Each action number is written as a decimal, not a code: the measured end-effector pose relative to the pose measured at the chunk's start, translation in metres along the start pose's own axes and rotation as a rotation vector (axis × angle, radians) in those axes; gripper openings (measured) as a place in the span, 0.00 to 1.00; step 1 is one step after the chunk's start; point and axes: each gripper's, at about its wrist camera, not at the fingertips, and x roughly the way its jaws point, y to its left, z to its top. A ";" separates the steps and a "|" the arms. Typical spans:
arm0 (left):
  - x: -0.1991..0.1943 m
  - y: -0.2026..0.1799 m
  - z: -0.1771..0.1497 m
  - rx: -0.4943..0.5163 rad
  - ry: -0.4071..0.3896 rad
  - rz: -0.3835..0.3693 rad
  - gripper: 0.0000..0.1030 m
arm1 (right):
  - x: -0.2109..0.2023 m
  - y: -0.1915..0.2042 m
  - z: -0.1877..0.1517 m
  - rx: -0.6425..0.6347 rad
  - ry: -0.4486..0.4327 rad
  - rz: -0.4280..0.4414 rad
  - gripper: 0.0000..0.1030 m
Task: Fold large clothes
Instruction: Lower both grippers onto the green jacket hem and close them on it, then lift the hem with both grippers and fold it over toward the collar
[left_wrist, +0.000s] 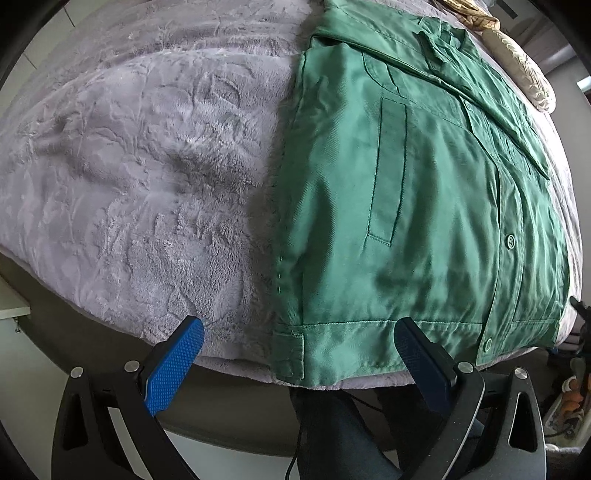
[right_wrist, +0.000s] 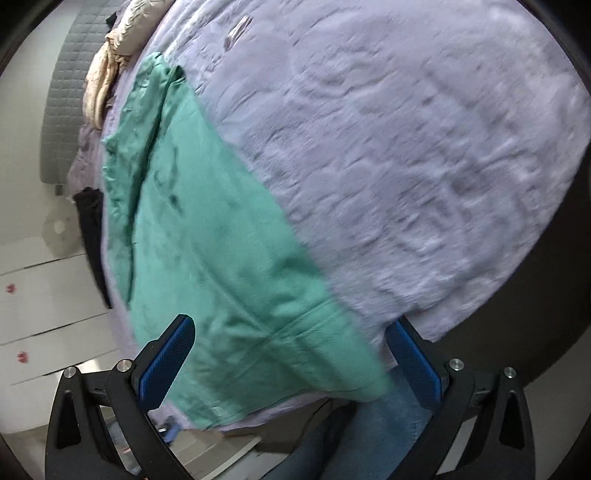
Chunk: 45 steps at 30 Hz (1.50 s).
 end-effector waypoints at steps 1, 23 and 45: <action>0.000 0.004 -0.001 -0.004 0.003 -0.021 1.00 | 0.000 0.006 -0.001 -0.014 0.004 0.043 1.00; 0.038 -0.004 -0.009 0.019 0.085 -0.172 0.99 | 0.023 0.036 -0.003 -0.062 0.117 0.119 0.97; -0.069 0.038 0.011 -0.092 -0.129 -0.587 0.26 | 0.000 0.084 -0.004 -0.078 0.091 0.399 0.09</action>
